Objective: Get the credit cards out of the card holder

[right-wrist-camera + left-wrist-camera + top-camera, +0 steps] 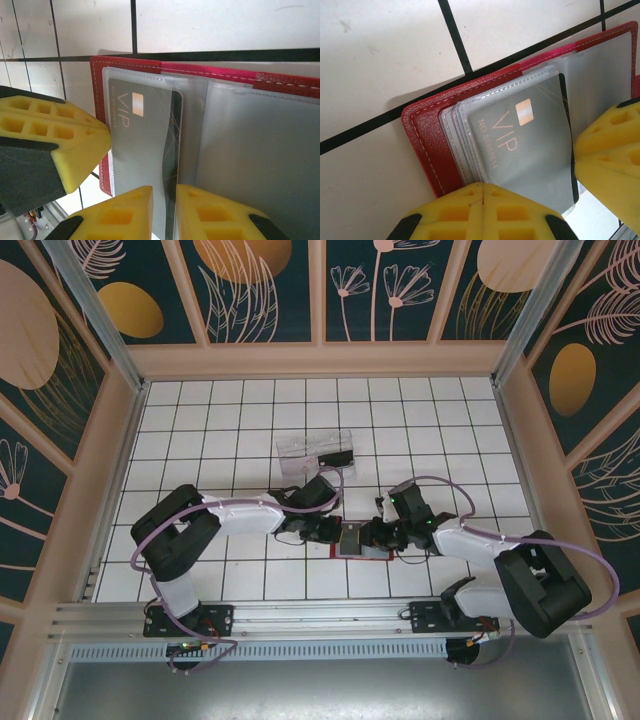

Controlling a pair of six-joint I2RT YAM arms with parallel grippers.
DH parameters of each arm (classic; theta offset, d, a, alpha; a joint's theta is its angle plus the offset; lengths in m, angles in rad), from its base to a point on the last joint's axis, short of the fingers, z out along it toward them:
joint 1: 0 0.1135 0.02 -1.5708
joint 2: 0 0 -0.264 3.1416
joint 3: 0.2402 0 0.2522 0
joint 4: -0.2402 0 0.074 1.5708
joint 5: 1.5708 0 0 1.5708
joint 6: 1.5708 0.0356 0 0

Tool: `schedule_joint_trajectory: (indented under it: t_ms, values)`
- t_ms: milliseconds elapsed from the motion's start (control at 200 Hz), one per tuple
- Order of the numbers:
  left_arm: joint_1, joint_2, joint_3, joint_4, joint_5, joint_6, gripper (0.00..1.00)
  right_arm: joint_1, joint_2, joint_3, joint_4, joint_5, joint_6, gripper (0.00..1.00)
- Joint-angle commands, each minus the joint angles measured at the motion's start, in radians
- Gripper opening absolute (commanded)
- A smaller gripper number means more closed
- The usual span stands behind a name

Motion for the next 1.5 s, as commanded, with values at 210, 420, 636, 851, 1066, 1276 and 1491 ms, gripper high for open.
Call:
schedule_joint_trajectory:
  t_ms: [210, 420, 636, 851, 1066, 1276, 1491]
  values:
    - [0.002, 0.039, 0.006, -0.053, -0.005, 0.023, 0.00, -0.005, 0.009, -0.037, 0.053, -0.035, -0.006, 0.17]
    - [0.001, 0.044, 0.006, -0.052, 0.002, 0.025, 0.00, -0.005, 0.014, -0.050, 0.078, -0.051, 0.005, 0.17]
    - [0.001, 0.048, 0.005, -0.053, 0.006, 0.027, 0.00, -0.034, -0.006, -0.069, 0.101, -0.058, 0.026, 0.12]
    - [0.001, 0.056, 0.005, -0.055, 0.008, 0.028, 0.00, -0.040, -0.040, -0.086, 0.086, -0.043, 0.033, 0.08]
    - [0.000, 0.059, 0.000, -0.065, 0.000, 0.032, 0.00, -0.057, -0.083, -0.096, 0.036, -0.021, 0.027, 0.06]
    - [0.000, 0.055, 0.007, -0.088, -0.018, 0.040, 0.00, -0.084, -0.122, -0.106, -0.017, -0.015, 0.013, 0.04]
    - [0.000, 0.061, 0.012, -0.087, -0.015, 0.040, 0.00, -0.101, -0.148, -0.122, -0.003, -0.028, 0.028, 0.12]
